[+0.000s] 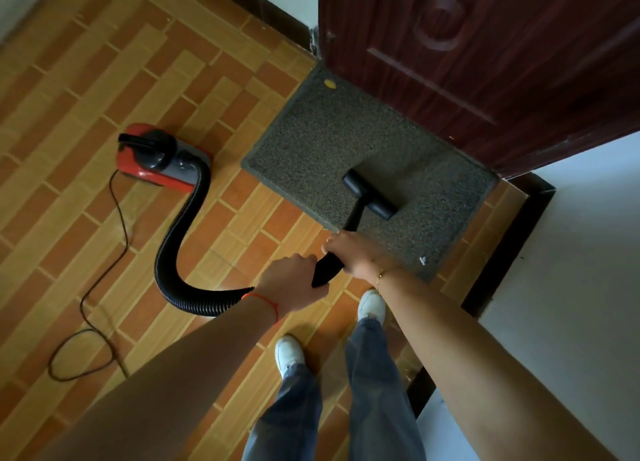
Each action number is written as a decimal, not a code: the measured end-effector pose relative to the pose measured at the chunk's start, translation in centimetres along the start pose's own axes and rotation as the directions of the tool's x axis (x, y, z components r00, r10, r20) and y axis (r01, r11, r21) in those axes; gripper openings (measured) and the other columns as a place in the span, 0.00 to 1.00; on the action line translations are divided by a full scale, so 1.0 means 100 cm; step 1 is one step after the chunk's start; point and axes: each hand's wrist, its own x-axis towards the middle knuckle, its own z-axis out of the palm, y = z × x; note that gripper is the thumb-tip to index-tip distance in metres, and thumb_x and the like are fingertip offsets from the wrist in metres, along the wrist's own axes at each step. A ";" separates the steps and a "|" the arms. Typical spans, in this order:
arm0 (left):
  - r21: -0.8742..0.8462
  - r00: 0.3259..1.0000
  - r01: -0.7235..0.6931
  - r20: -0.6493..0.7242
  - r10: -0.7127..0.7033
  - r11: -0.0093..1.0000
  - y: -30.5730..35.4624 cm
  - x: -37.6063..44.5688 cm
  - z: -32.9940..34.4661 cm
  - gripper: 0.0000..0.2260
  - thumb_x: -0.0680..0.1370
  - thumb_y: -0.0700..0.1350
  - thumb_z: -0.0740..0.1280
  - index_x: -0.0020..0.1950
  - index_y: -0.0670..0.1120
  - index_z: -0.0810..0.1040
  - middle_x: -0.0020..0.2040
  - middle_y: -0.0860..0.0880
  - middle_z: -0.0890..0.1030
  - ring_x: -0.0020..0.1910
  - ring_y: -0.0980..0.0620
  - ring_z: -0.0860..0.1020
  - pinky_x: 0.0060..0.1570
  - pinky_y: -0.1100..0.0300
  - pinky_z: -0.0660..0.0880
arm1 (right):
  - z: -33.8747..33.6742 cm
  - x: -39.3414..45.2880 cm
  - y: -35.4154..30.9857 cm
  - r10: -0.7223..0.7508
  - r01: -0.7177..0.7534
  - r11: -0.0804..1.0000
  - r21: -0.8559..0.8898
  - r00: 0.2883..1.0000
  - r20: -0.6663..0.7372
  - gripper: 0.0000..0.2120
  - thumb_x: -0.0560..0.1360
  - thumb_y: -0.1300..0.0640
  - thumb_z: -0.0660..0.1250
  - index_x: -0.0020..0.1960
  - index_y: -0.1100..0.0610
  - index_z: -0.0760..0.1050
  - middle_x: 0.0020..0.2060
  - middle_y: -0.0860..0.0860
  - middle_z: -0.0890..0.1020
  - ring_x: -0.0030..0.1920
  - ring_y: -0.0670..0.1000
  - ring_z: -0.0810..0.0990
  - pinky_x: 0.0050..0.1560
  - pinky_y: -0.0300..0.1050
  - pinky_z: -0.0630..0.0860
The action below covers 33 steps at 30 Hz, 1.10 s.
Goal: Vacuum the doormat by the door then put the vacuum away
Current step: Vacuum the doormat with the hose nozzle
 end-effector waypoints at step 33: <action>-0.081 0.998 0.060 -0.017 -0.062 0.995 -0.013 0.038 -0.015 0.16 0.77 0.57 0.61 0.56 0.46 0.73 0.38 0.50 0.74 0.35 0.50 0.75 0.33 0.57 0.73 | -0.015 0.042 0.028 -0.003 0.003 0.999 -0.032 1.000 -0.004 0.14 0.74 0.69 0.64 0.57 0.56 0.74 0.57 0.52 0.77 0.62 0.55 0.74 0.50 0.48 0.76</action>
